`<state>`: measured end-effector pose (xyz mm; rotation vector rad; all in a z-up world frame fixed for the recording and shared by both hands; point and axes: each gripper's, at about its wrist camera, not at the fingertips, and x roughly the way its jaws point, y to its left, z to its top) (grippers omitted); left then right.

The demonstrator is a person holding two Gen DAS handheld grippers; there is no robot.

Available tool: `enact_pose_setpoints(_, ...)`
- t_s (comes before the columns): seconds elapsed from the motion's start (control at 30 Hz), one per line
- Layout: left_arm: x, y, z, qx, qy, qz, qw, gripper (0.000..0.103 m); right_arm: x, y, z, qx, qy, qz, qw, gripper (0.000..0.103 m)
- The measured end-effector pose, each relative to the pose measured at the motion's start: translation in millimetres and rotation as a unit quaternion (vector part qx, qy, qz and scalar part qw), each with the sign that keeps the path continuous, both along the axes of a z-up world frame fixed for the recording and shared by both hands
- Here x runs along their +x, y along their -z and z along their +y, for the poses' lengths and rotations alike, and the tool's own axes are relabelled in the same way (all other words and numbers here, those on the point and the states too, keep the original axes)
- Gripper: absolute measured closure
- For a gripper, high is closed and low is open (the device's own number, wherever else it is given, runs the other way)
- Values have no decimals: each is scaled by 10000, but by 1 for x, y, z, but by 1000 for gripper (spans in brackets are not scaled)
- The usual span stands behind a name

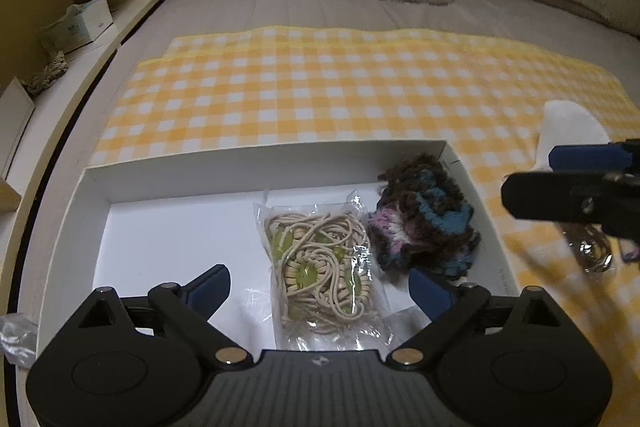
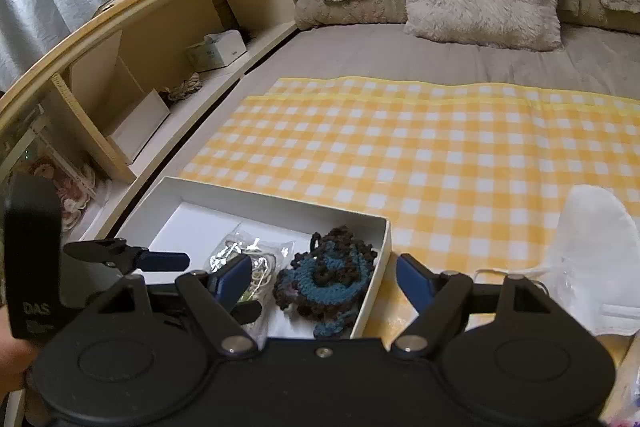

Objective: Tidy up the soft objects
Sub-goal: 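Carry the cord bundle and scrunchie into the white box and release both, then lift both tools away from the box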

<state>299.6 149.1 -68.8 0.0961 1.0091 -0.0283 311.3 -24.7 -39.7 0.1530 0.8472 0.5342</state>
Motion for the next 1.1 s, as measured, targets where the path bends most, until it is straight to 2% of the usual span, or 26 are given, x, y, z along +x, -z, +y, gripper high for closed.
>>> enact_pose_setpoints(0.53, -61, -66, 9, -243, -437, -821, 9954, 2, -44, -35, -5, -89, -117, -545, 9984, 11)
enact_pose_setpoints(0.8, -91, -88, 12, -379, -538, -1183, 9908, 0, -68, -49, -16, -159, -117, -762, 9969, 6)
enact_pose_setpoints(1.1, -117, -104, 9, -386, -488, -1410, 9881, 0, -92, -58, -26, -295, -83, -925, 9952, 0)
